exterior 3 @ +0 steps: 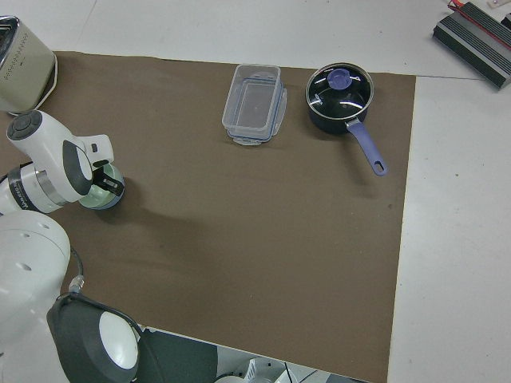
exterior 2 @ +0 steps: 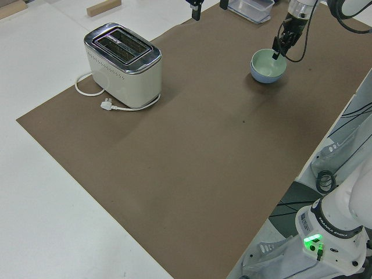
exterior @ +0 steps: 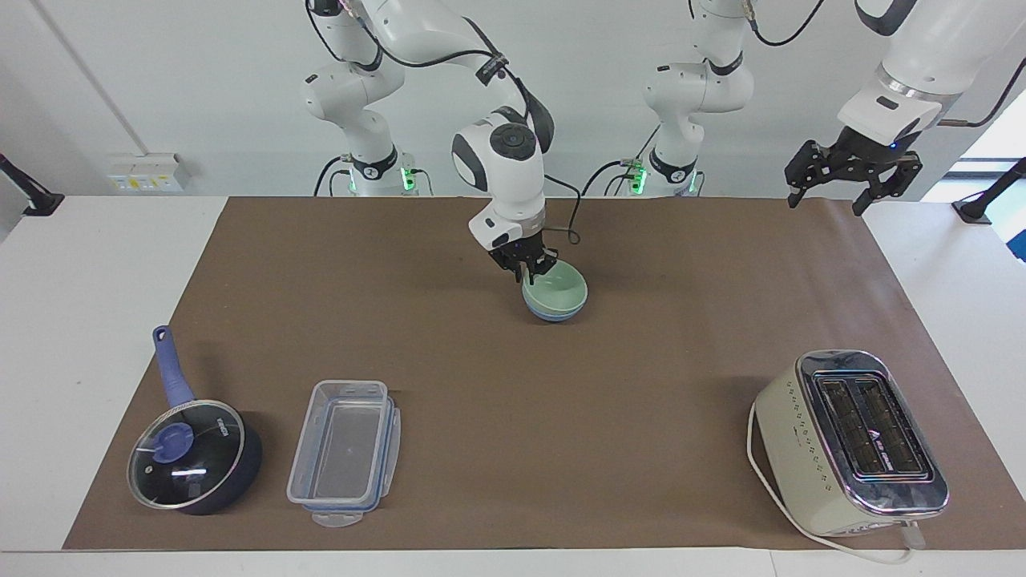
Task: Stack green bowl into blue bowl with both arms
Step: 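Open the right gripper and withdraw it from the stacked bowls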
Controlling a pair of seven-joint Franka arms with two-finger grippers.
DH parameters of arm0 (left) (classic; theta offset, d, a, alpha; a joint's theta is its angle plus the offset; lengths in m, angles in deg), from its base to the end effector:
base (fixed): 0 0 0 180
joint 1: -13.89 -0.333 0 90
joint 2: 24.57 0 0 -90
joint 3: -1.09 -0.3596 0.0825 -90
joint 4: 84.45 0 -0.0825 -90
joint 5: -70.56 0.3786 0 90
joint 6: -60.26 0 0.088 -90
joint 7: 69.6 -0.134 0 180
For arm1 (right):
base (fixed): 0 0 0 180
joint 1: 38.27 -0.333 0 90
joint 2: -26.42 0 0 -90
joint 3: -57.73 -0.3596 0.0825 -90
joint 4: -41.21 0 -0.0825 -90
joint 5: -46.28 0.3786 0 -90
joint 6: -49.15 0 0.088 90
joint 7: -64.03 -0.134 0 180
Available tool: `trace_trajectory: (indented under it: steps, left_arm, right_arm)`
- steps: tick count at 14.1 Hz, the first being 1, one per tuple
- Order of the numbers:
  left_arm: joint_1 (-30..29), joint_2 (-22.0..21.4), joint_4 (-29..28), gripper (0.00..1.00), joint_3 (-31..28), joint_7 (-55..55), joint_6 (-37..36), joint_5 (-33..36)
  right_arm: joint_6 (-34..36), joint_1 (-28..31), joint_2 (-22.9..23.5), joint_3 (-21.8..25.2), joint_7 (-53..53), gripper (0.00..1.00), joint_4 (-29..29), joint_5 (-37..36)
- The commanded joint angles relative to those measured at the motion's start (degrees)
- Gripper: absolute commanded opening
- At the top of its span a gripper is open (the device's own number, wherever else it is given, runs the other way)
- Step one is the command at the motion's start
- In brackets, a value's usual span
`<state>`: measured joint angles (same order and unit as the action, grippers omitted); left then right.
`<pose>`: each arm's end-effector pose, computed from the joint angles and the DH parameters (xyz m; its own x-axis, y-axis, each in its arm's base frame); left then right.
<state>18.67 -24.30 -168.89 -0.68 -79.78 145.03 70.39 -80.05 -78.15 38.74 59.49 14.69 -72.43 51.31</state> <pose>0.5409 -0.0289 0.6754 0.9736 -0.2284 0.0015 -0.2284 -0.9736 0.0026 0.4751 0.3791 0.3825 0.9693 -0.2454 -0.0130 -0.2456 -0.9657 -0.0837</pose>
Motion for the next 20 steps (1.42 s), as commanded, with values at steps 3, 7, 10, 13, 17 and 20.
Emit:
trace_trajectory:
  steps: [3,7,10,13,17,20]
  left_arm:
    - [-0.9,-1.1,-0.9,1.00,0.6,-0.3,-0.5,1.0]
    - [-0.9,-1.1,-0.9,1.00,0.6,-0.4,-0.5,1.0]
    - [-1.0,-1.0,-1.0,1.00,0.6,-0.1,0.1,1.0]
    - [-1.4,-1.1,-1.1,1.00,0.6,-0.2,0.3,0.8]
    - [-1.4,-1.1,-1.1,1.00,0.6,-0.9,0.7,0.7]
    - [-1.3,-1.0,-1.1,1.00,0.6,-0.9,0.7,0.5]
  right_arm:
    - [0.8,7.3,-6.2,0.1,4.8,1.00,0.6,-4.3]
    - [7.5,15.3,-9.8,0.2,14.5,1.00,4.3,-5.1]
    - [12.9,21.1,-13.1,0.3,21.6,1.00,7.3,-5.1]
    - [21.3,27.1,-15.7,0.3,29.9,1.00,11.7,-4.9]
    - [30.4,32.7,-17.5,0.6,36.7,1.00,16.9,-4.8]
    - [35.8,35.7,-19.6,0.6,38.8,1.00,19.6,-5.0]
